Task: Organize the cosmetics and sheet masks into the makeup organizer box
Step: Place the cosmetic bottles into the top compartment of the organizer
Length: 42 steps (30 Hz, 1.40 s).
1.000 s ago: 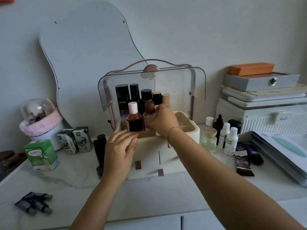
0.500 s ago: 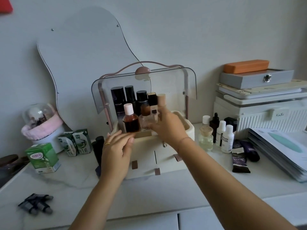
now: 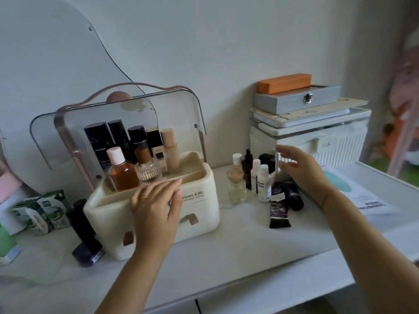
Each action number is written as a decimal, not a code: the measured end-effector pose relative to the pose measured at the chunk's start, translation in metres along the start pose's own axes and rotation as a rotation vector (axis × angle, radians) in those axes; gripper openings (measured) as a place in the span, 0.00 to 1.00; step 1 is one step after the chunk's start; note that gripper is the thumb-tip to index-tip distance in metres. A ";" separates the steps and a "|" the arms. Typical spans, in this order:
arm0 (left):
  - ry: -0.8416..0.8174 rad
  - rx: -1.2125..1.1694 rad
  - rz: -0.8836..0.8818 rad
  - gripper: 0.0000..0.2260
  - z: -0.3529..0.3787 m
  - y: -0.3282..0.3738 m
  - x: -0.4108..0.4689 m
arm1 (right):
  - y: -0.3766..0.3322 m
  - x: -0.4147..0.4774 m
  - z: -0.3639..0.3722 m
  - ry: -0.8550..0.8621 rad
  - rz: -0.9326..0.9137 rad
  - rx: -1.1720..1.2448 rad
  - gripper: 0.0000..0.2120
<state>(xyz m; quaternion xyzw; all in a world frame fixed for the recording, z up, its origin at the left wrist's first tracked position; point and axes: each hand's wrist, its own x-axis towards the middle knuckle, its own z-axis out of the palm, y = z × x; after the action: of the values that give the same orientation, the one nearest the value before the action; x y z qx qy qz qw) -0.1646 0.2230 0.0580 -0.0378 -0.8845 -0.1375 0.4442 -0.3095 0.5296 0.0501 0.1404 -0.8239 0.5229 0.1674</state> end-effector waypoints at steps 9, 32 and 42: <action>0.071 0.060 0.003 0.15 0.012 -0.004 -0.001 | 0.011 0.028 0.008 -0.179 -0.065 -0.219 0.19; 0.047 0.034 -0.007 0.17 0.009 -0.002 -0.003 | 0.008 0.038 -0.008 -0.165 -0.077 -0.222 0.19; -0.005 -0.153 -0.060 0.21 0.004 0.023 0.007 | -0.075 0.014 -0.046 0.067 -0.285 -0.087 0.18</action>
<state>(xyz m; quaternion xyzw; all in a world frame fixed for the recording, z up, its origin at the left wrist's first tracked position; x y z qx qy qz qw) -0.1674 0.2462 0.0662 -0.0453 -0.8732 -0.2181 0.4335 -0.2858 0.5397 0.1355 0.2310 -0.8115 0.4620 0.2733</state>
